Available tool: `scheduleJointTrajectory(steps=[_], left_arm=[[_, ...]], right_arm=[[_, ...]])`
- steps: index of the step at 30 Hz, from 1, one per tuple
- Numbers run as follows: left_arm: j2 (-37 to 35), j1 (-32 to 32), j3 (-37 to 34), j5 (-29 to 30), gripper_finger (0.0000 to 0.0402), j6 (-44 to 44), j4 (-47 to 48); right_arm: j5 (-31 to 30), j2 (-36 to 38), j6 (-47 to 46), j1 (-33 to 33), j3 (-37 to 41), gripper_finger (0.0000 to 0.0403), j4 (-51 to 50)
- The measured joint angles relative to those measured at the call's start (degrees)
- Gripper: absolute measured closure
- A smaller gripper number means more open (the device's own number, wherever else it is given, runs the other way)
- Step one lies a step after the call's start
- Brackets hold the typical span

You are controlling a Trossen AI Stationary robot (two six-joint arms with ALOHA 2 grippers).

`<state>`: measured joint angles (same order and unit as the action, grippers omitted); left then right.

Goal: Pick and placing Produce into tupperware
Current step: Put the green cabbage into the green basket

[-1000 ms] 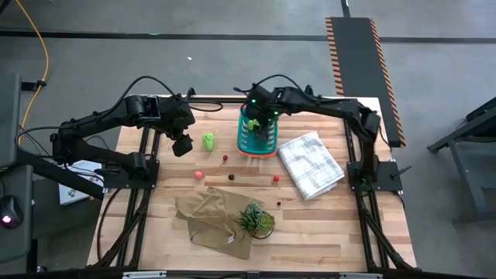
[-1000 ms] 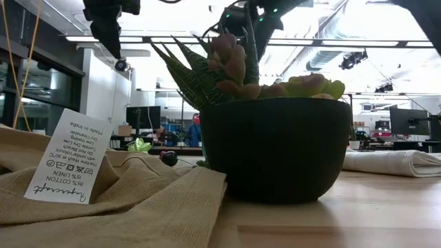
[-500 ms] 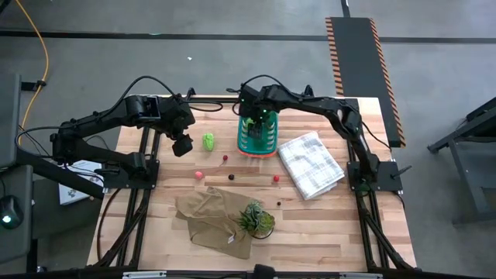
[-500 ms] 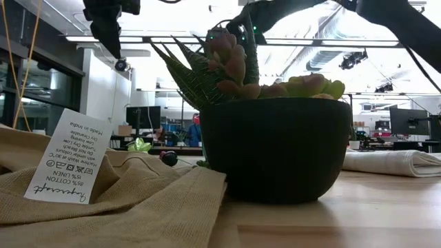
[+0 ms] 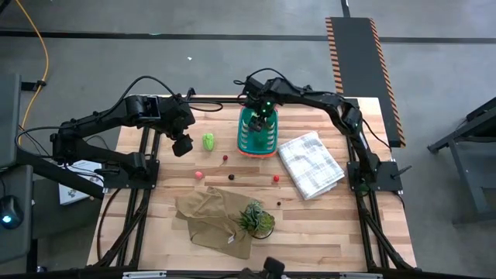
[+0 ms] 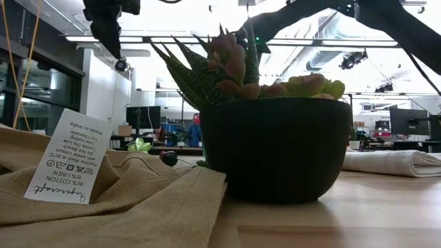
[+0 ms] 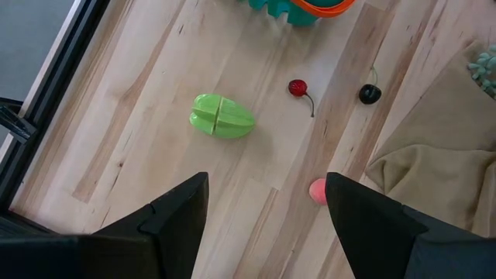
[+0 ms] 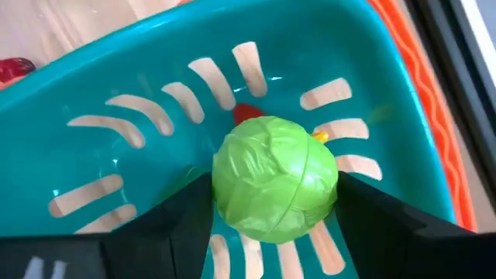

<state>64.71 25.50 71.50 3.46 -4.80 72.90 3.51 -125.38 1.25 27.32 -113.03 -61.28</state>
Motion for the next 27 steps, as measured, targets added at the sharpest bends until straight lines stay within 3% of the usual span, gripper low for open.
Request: scheduleJointTrajectory(steps=[17,27], left_arm=[[0.00,0.00,0.00,0.00,0.0153,0.00,0.01],[0.00,-0.01,0.01,0.00,0.0153,0.00,-0.01]], right_arm=[[-1.60,0.00,-1.39,-1.60,0.39,0.0176,-1.00],[-1.57,0.00,1.15,-1.63,0.41,0.0149,-1.26]])
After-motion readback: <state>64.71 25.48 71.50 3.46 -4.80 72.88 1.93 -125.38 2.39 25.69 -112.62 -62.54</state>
